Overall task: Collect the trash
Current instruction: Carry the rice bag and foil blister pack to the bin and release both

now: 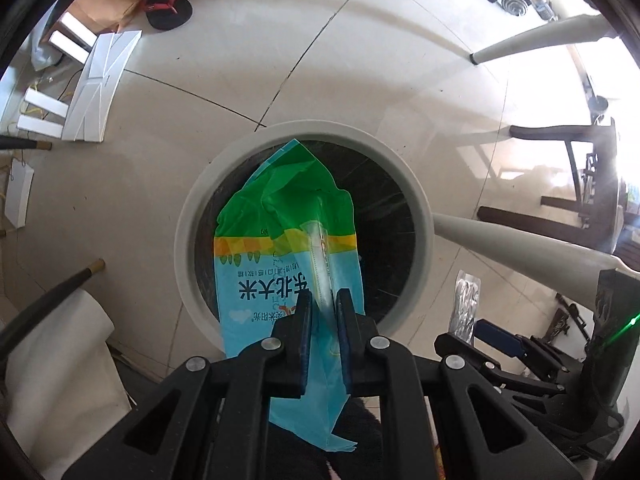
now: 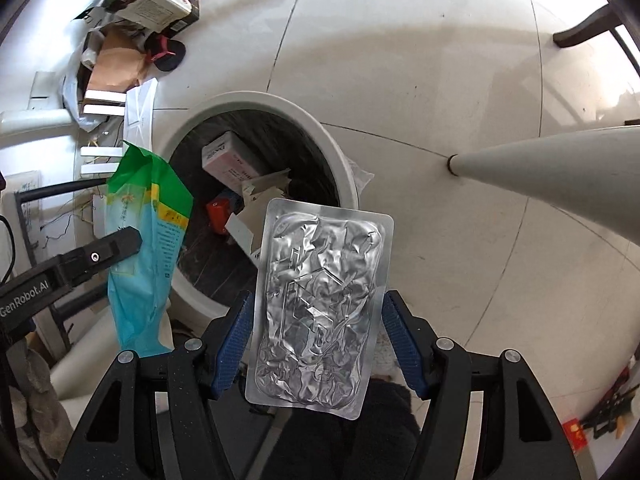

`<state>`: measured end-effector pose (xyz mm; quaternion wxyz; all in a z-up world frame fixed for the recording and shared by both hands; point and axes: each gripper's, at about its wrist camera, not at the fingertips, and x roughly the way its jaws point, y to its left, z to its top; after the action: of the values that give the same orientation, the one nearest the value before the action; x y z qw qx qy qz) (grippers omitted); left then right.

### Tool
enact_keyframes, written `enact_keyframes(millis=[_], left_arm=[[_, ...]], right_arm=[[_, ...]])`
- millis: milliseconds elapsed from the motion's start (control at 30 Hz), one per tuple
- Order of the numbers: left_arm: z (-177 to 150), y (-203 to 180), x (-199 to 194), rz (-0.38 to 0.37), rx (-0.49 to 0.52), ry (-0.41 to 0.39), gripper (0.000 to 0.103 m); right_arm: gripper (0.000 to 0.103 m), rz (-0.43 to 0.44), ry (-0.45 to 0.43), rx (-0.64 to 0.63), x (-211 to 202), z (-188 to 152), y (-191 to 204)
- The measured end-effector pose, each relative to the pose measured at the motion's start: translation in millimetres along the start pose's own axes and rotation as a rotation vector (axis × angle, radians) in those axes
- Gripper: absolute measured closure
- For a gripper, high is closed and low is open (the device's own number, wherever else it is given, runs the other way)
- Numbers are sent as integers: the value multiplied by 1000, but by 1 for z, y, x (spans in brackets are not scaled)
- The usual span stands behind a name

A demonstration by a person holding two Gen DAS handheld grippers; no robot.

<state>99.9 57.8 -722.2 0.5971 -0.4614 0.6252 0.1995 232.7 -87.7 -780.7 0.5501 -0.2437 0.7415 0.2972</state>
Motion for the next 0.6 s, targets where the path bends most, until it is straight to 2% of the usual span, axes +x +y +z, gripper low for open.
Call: enact_keyframes(millis=[100, 233, 267, 333, 367, 400, 467, 533, 567, 600], left_arm=[[4, 6, -1, -21, -19, -7, 91], [6, 15, 1, -38, -54, 23, 91], [6, 16, 1, -35, -61, 22, 86], [5, 17, -2, 1, -60, 7, 60], [3, 19, -4, 12, -61, -5, 37], [2, 20, -6, 16, -66, -18, 27], [-2, 24, -9, 36, -71, -43, 24], [-7, 27, -11, 52, -77, -52, 7], [-10, 29, -11, 60, -80, -54, 0], [-13, 30, -12, 75, -82, -55, 0]], right_arm=[[36, 22, -2, 1, 8, 9, 4], [35, 56, -10, 20, 8, 17, 9], [35, 74, -6, 29, 9, 20, 9], [35, 113, 3, 55, 9, 23, 8], [34, 121, 6, 61, 9, 24, 7], [33, 128, 12, 66, 10, 25, 6], [21, 122, 14, 75, 10, 24, 5], [9, 124, 5, 70, 8, 23, 5], [7, 121, 2, 68, 8, 22, 5], [3, 113, -2, 67, 7, 20, 5]])
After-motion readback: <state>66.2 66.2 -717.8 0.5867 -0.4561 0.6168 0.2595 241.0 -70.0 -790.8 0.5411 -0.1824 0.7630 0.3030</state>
